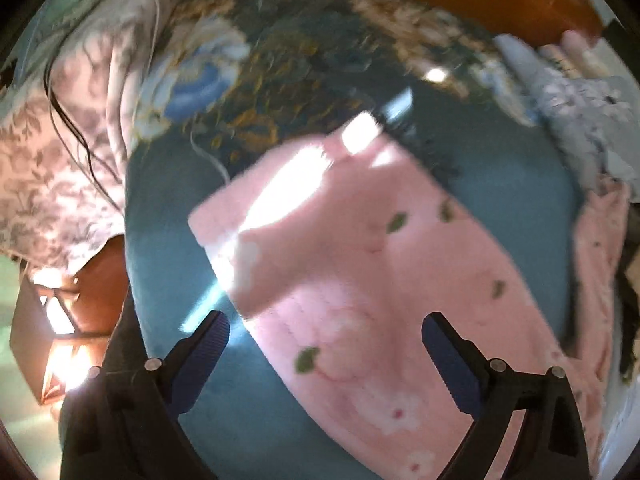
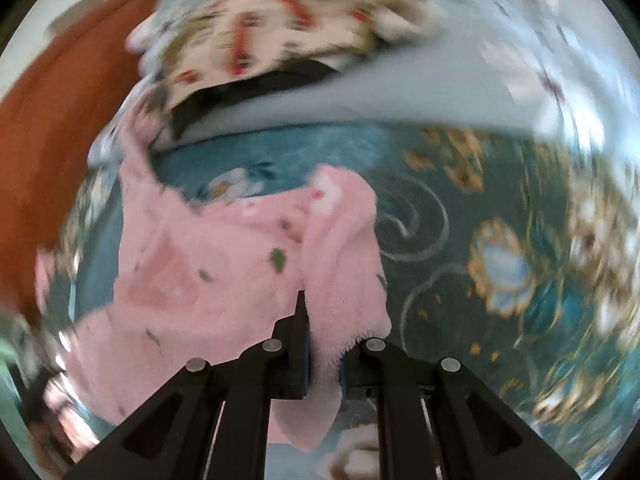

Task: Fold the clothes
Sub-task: 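Grasp the pink fleece edge with the left tool while the right tool holds another edge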

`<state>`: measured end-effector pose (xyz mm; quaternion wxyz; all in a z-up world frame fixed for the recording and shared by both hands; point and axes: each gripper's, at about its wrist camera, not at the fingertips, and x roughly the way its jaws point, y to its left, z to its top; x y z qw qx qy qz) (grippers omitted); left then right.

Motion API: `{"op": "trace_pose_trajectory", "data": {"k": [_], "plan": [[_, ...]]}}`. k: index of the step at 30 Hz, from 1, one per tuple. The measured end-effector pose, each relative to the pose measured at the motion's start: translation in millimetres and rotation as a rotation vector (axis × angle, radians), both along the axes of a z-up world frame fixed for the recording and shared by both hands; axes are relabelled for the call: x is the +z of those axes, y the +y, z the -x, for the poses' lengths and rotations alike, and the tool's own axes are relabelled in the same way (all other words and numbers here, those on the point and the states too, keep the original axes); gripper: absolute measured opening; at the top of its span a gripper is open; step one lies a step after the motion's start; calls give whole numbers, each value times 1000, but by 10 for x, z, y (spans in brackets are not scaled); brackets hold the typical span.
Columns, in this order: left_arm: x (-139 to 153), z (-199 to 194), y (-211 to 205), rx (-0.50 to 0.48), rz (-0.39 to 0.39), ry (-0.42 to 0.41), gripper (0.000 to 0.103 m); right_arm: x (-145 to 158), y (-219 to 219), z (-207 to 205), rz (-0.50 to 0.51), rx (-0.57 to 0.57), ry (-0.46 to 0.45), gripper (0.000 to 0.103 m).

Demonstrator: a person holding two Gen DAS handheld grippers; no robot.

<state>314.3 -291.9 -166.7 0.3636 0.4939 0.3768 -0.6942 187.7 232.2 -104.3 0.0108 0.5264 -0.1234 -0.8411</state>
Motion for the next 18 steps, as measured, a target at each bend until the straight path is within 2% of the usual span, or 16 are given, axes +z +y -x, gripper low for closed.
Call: {"op": "trace_pose_trajectory", "data": {"k": [3,6,9,12,14,16,18], "plan": [[-185,78,55,-8,-49,-38,91,182,-329,-7,-72,101,49,11],[-209,129,159,-26,2,-86,89,289,-646,-6,-156,191,66,11],[-192,97,175,4,10,-88,82,371,-971,-22,-251,287,75,11],[-159,67,194,25,20,-92,73,416,-1192,-35,-307,333,56,11],[-131,66,221,21,26,-87,58,441,-1284,-50,-325,348,47,11],[-118,91,245,7,18,-75,48,463,-1365,-80,-353,366,47,11],[-116,120,278,-4,19,-82,44,496,-1414,-110,-375,375,50,11]]}}
